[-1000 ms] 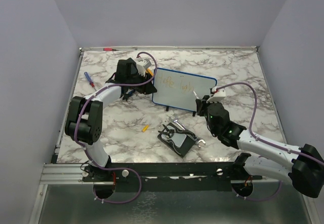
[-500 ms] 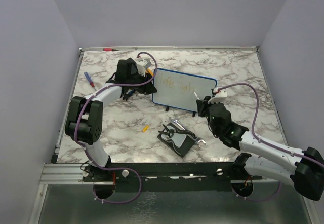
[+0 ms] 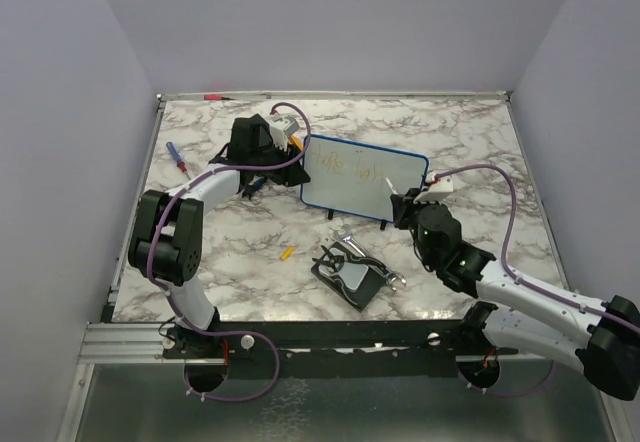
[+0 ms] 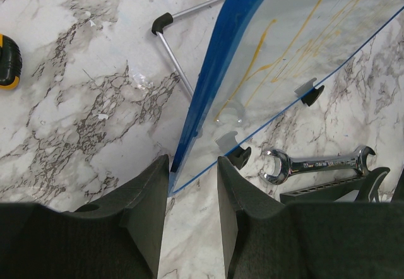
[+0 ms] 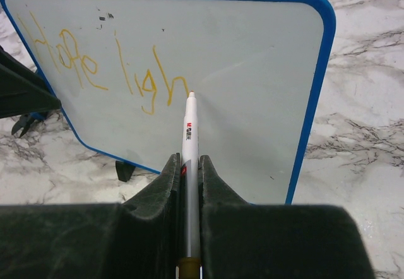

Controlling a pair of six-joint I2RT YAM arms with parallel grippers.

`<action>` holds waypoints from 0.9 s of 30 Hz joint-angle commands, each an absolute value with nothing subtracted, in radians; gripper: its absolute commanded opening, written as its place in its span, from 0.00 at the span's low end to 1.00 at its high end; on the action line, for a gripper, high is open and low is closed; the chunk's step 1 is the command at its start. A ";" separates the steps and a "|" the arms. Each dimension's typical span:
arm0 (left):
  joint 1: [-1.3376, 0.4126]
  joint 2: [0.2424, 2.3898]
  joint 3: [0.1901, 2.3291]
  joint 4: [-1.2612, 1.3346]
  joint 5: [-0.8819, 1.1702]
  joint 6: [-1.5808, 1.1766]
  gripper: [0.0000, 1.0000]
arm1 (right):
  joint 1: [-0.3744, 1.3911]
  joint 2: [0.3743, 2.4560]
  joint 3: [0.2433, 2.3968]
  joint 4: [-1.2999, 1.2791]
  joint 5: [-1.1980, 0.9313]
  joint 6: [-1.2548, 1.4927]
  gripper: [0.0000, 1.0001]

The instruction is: Write a sentence on the whiteboard

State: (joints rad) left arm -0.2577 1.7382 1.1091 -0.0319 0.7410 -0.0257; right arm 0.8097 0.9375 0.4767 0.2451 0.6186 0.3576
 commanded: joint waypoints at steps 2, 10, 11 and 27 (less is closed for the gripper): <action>-0.266 1.732 1.121 -0.027 0.729 -0.019 0.37 | 0.807 0.971 0.480 0.318 0.641 0.333 0.00; -0.267 1.731 1.121 -0.028 0.730 -0.018 0.37 | 0.806 1.004 0.478 0.348 0.676 0.345 0.00; -0.267 1.731 1.121 -0.028 0.730 -0.018 0.37 | 0.806 1.008 0.477 0.344 0.684 0.350 0.00; -0.272 1.729 1.120 -0.028 0.729 -0.017 0.37 | 0.805 0.929 0.443 0.241 0.753 0.399 0.00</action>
